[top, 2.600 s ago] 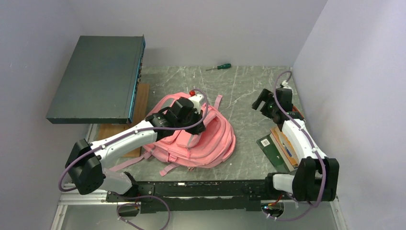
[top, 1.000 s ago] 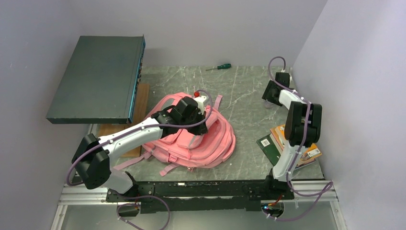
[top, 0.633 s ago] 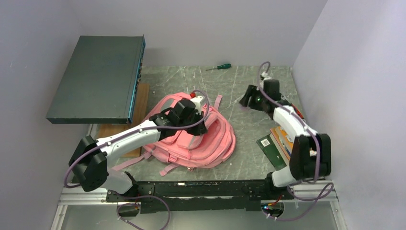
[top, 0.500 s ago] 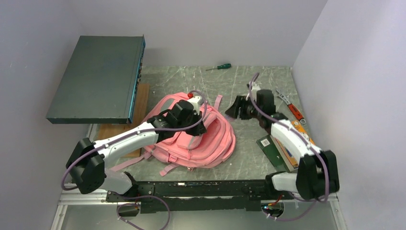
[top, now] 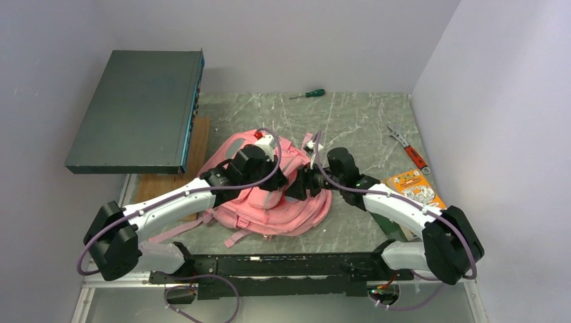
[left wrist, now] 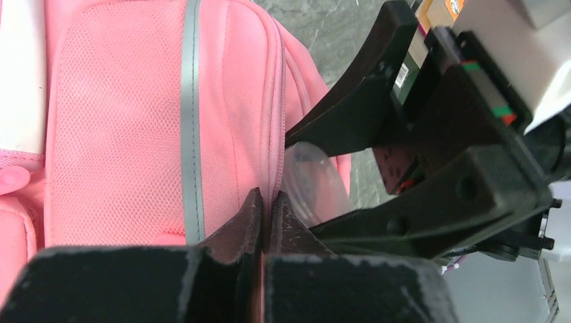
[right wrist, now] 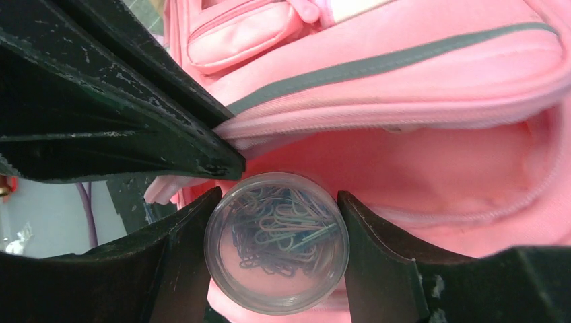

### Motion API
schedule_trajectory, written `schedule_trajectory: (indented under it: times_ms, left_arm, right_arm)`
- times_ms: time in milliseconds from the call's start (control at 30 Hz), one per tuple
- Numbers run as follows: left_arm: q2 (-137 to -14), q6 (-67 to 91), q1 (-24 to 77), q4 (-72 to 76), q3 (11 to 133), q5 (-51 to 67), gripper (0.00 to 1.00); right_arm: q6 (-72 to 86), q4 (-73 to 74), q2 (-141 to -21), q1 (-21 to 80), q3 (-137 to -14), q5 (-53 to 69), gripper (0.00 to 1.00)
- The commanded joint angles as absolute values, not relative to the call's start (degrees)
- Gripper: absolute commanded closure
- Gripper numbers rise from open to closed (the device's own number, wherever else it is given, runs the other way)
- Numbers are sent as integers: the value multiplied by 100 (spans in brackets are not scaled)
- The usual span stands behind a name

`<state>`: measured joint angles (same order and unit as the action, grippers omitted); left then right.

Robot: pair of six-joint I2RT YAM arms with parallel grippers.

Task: Pack the student bag
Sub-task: Place the stationery in the student bag.

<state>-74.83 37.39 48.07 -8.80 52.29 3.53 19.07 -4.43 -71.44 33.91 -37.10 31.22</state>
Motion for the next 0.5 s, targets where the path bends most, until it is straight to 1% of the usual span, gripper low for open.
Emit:
schedule_trajectory:
  times_ms: [0,67,133,167,233,333,467]
  left_arm:
    - [-7136,3888,4790,-406,5229,63,100]
    - [-7135,3902,4794,-430,5232,69,100]
    - [-7182,3900,4799,-552,5276,23,100]
    - [-7207,3909,4792,-583,5286,26,100]
    - [-7232,3935,4794,-577,5276,47,100]
    - [-7250,3951,4797,-515,5256,101,100]
    - [-7302,3935,4798,-570,5299,93,100]
  right_arm:
    - [1939,-1465,-7285,3712,-3695,2508,43]
    - [1938,-1647,-7432,3772,-3633,2422,40]
    - [1880,-1799,-7550,3816,-3616,2435,33]
    - [1828,-1795,-7620,3834,-3658,2427,28]
    - [1697,-1681,-7727,3857,-3753,2557,14]
    - [1647,-1633,-7712,3864,-3758,2682,9]
    - [1706,-1543,-7460,3858,-3676,2753,8]
